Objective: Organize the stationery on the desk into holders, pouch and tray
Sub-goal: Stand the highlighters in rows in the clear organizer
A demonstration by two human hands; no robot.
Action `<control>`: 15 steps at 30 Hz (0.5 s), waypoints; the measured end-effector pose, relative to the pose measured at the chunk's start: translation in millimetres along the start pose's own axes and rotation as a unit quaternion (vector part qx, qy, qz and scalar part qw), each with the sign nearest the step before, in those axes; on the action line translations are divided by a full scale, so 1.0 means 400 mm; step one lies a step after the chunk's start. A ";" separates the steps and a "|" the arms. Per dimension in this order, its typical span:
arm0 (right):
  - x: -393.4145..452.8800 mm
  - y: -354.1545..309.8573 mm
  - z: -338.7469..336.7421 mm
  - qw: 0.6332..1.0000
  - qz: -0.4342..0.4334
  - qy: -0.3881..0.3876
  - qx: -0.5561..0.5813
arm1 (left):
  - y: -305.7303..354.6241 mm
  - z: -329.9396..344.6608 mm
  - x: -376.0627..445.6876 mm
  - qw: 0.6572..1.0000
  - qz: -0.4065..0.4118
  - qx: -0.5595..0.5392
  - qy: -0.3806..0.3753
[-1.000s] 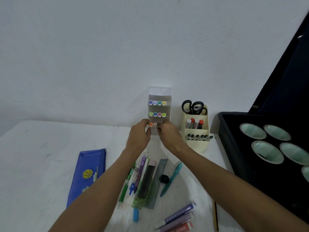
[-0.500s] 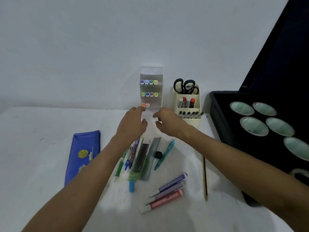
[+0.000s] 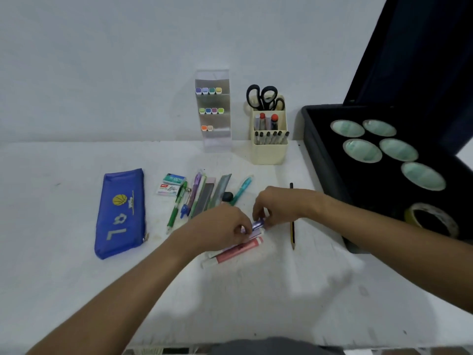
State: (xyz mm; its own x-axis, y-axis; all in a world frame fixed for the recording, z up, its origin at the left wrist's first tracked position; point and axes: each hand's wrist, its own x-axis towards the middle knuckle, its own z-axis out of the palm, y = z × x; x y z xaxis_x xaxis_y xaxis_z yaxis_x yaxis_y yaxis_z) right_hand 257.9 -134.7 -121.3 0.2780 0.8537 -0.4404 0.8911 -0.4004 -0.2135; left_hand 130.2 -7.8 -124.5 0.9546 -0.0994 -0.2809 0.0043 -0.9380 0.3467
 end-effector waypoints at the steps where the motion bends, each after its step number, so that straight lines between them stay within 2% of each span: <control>1: 0.005 0.002 0.002 1.000 -0.001 0.005 -0.001 | 0.003 0.006 0.005 1.000 -0.001 0.023 0.001; 7: 0.016 0.035 -0.004 0.998 0.033 0.042 -0.029 | 0.022 0.017 0.027 0.985 0.010 0.172 0.009; 12: 0.008 0.066 -0.054 0.997 0.045 0.055 -0.012 | 0.014 0.026 0.056 0.982 0.000 0.189 0.015; 15: 0.002 0.087 -0.089 0.995 0.038 0.082 0.031 | 0.004 0.004 0.064 0.991 -0.030 0.129 0.006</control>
State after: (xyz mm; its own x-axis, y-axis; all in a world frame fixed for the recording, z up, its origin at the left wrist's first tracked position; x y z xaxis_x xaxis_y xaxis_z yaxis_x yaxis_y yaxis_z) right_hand 301.9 -136.3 -98.2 0.4022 0.8614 -0.3102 0.8435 -0.4804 -0.2403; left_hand 154.3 -12.5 -132.5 0.9586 -0.0375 -0.2824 -0.0130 -0.9960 0.0882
